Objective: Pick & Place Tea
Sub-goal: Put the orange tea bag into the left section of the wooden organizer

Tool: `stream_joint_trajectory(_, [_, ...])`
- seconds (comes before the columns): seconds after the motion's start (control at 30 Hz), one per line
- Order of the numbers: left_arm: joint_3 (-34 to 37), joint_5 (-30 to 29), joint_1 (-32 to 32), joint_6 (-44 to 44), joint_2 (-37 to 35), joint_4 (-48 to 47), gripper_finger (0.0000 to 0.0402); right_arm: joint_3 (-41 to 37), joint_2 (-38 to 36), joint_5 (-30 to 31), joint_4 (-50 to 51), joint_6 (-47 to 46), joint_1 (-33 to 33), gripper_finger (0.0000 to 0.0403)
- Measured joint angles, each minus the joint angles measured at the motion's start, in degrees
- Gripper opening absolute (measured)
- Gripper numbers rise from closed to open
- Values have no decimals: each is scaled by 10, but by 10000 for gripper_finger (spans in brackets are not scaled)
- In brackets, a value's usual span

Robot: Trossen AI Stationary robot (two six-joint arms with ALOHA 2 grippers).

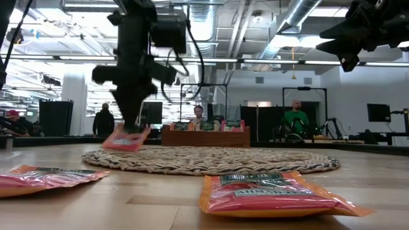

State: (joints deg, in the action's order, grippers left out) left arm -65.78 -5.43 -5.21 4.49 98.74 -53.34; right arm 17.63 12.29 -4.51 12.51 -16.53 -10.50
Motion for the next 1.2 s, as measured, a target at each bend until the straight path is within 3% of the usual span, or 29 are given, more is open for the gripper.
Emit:
stream_joint_trajectory(0.2, [-56,-9,0,-14,-34,-42,0,0,0,0,0,0,0,130])
stream_joint_trajectory(0.43, [-139,-75,-6,7,-40,-76,0,0,0,0,-1,0,0,130])
stream_joint_trajectory(0.67, [-197,-125,-63,64,-40,-66,0,0,0,0,-1,0,0,130])
stream_joint_trajectory(0.93, [-216,-141,-150,160,-40,-9,0,0,0,0,-1,0,0,130])
stream_joint_trajectory(1.2, [-216,-135,-196,237,-39,44,0,0,0,0,-1,0,0,130])
